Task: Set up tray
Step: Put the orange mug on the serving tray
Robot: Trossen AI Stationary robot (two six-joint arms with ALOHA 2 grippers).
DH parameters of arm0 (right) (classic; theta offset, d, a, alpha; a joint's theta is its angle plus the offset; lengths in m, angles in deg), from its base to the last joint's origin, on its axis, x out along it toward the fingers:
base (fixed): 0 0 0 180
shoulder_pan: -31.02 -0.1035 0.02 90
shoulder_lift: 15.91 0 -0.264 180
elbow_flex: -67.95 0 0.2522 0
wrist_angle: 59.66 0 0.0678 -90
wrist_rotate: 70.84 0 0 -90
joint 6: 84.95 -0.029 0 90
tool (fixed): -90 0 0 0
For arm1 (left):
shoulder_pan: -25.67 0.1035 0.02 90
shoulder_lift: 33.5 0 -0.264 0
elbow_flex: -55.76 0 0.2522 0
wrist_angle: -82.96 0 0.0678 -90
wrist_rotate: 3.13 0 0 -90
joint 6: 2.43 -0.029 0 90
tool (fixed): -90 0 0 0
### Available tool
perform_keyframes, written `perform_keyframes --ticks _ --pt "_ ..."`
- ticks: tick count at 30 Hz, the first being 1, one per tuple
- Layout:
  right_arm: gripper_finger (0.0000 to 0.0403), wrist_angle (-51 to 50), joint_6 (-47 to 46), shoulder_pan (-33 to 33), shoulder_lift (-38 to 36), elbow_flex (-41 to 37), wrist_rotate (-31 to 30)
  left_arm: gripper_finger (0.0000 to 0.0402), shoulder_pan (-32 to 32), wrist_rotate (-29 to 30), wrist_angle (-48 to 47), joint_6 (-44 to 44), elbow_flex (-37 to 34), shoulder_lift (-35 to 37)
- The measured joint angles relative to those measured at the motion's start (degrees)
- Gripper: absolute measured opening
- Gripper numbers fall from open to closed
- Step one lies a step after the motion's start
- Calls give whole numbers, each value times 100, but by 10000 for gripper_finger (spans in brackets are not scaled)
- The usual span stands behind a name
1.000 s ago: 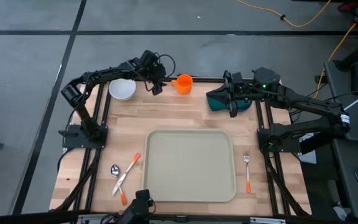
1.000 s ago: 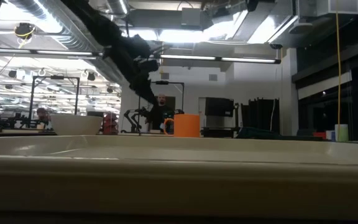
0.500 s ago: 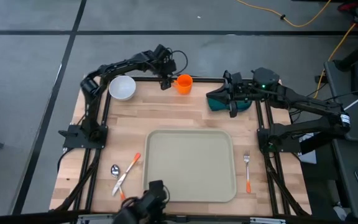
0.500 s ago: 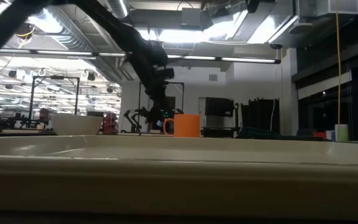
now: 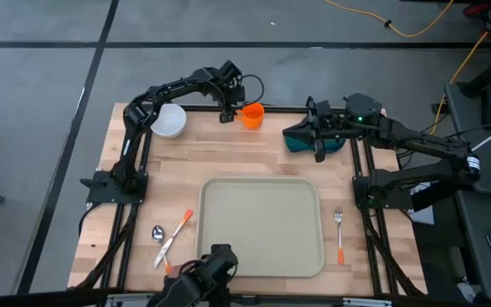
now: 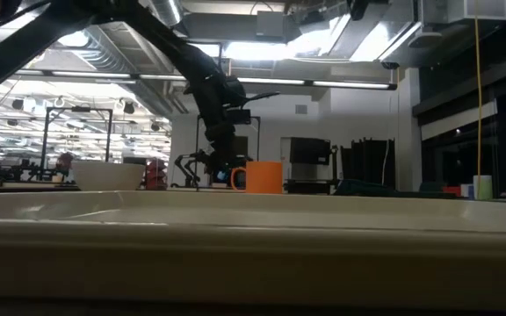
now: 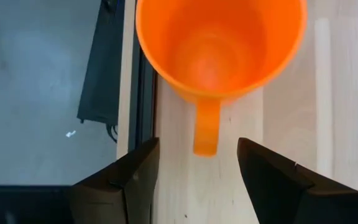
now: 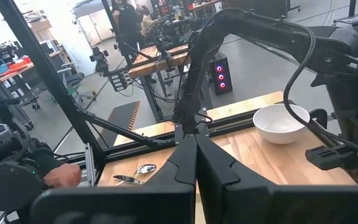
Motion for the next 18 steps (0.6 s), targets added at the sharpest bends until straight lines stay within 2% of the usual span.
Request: perform_keyframes --ticks 7,18 --pt "6 0 31 0 0 0 -2 212 -11 -271 54 93 -3 -79" --pt "6 2 103 -2 0 0 -15 212 -33 -246 205 147 -7 -226"
